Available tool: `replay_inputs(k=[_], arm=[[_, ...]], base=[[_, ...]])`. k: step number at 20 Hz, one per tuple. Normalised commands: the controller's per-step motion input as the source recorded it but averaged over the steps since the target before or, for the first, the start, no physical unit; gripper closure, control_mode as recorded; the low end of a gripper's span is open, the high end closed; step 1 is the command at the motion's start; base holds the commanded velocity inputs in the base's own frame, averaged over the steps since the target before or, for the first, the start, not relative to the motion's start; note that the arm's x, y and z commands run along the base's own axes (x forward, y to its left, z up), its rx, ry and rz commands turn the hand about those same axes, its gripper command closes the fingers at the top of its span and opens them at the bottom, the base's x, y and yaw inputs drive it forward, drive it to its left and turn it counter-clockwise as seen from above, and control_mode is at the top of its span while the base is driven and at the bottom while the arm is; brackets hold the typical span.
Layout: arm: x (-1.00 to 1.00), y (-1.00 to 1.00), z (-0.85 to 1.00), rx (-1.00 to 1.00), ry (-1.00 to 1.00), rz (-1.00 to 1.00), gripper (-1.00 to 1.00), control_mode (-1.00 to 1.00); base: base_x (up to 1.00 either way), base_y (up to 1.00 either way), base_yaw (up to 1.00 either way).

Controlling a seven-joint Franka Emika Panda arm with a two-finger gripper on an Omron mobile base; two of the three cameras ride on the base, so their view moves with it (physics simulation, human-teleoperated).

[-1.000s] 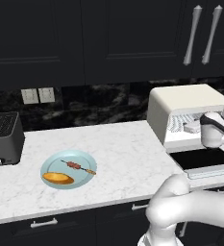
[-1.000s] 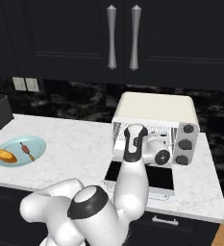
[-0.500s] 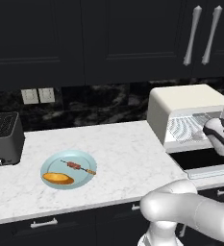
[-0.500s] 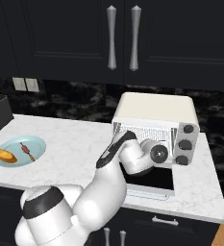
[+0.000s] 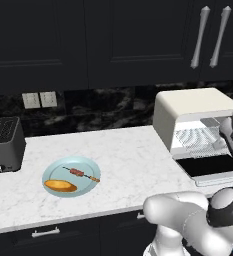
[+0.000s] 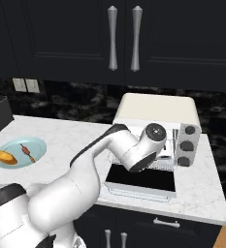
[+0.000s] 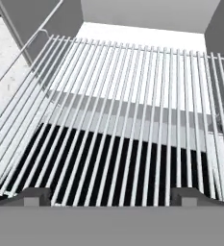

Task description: Pick up the kebab skewer and baguette bread, and place them inside the toaster oven. Close the toaster oven door and start by setting the timer.

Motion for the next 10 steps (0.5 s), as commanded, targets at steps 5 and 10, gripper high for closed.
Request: replay_inputs(k=[5,10], arm=[[-0.92,0.38,1.00,0.00,0.18,0.00,-1.00,-1.00],[-0.66,1.00,0.30,-0.02,0.08,0.00,-1.00,-1.00]], base=[[0.00,0.00,0.00],[0.00,0.00,0.00]])
